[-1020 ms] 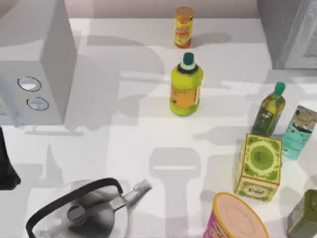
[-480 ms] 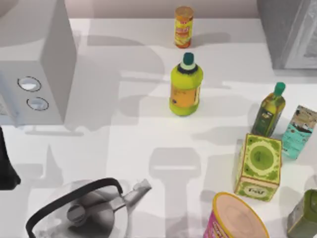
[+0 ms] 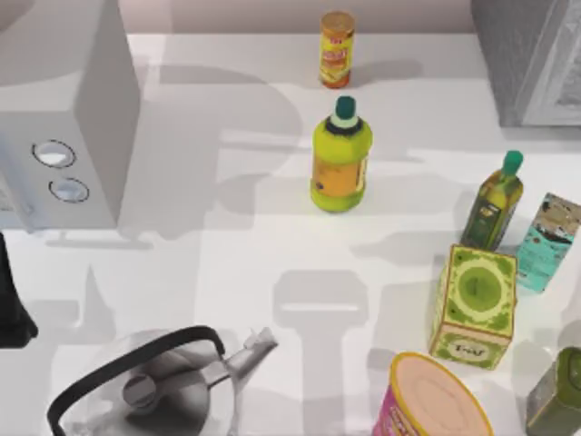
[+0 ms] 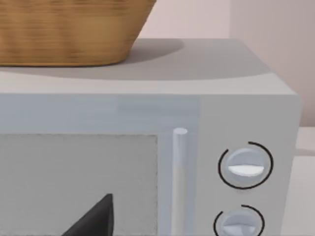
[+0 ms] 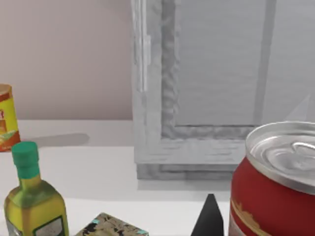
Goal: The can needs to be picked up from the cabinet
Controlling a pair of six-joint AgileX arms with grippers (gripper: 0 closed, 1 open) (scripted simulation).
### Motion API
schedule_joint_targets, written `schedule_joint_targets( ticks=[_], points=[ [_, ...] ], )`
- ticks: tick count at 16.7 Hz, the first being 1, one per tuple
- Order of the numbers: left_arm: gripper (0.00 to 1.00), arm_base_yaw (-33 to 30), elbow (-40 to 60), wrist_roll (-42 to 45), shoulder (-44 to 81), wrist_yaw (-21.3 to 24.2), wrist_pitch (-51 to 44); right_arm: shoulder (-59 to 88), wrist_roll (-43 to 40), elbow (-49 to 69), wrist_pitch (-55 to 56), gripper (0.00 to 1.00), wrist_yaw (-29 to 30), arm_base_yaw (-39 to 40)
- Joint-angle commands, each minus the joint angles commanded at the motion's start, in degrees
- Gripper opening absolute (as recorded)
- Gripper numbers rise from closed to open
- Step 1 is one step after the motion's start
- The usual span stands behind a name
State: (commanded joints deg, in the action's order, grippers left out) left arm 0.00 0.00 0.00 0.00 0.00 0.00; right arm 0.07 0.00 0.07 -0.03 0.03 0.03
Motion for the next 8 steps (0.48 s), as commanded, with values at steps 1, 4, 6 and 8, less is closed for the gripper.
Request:
schedule_joint_targets(
  ticks=[1,4,6,8],
  points=[
    [1.0,0.0,0.0,0.0,0.0,0.0,0.0,-0.1,0.0,-0.1,0.0,0.0,0.0,0.0],
    [1.0,0.0,0.0,0.0,0.0,0.0,0.0,-0.1,0.0,-0.1,0.0,0.0,0.0,0.0],
    [1.0,0.0,0.0,0.0,0.0,0.0,0.0,0.2,0.1,-0.2,-0.1,0.0,0.0,0.1],
    [1.0,0.0,0.0,0.0,0.0,0.0,0.0,1.7,0.1,0.6,1.2,0.0,-1.2,-0.5]
  ],
)
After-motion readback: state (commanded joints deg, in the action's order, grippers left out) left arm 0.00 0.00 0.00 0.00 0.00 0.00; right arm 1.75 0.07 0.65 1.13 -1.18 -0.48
